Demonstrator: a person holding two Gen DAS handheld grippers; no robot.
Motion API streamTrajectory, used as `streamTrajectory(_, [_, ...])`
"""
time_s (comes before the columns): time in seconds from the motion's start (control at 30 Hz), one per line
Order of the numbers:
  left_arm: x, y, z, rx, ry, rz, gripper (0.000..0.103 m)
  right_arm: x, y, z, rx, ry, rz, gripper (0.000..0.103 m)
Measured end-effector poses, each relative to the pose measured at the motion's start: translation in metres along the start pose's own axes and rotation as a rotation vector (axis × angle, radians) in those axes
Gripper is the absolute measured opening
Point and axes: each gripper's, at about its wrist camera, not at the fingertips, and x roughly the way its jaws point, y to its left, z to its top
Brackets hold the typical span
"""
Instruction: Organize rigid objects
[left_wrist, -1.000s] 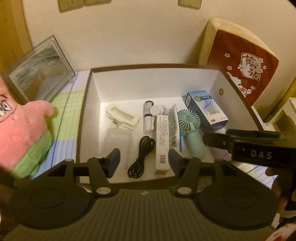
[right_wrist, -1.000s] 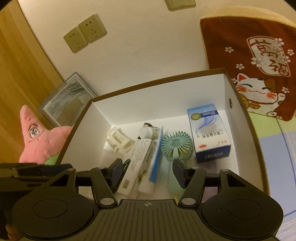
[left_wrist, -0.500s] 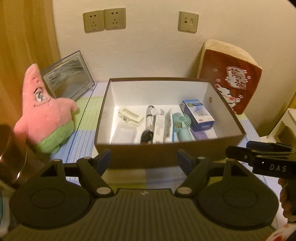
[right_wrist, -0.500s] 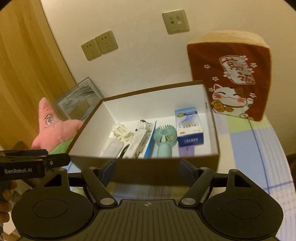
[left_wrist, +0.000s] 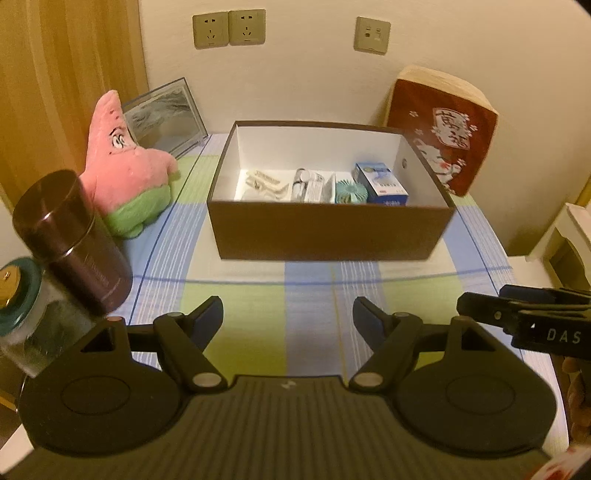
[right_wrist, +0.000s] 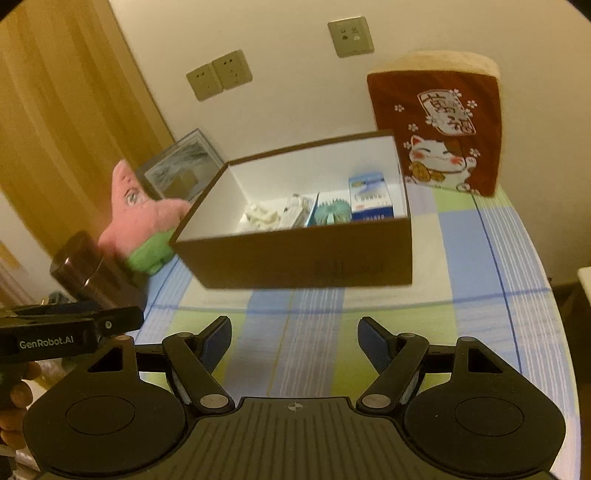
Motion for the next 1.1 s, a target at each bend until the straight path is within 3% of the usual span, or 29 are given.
streamTrajectory(0.7, [-0.079,0.03,-0.098,0.066,0.05,-0.109,0.075,-0.08,0.077,-0.106,0.051,0.053,-0.095,0.075])
streamTrajectory(1.1, [-0.095,0.031,-0.114,0.05,0.065,-0.111,0.072,-0.09,0.09,-0.121,0.004,0.083,-0.093,0.075])
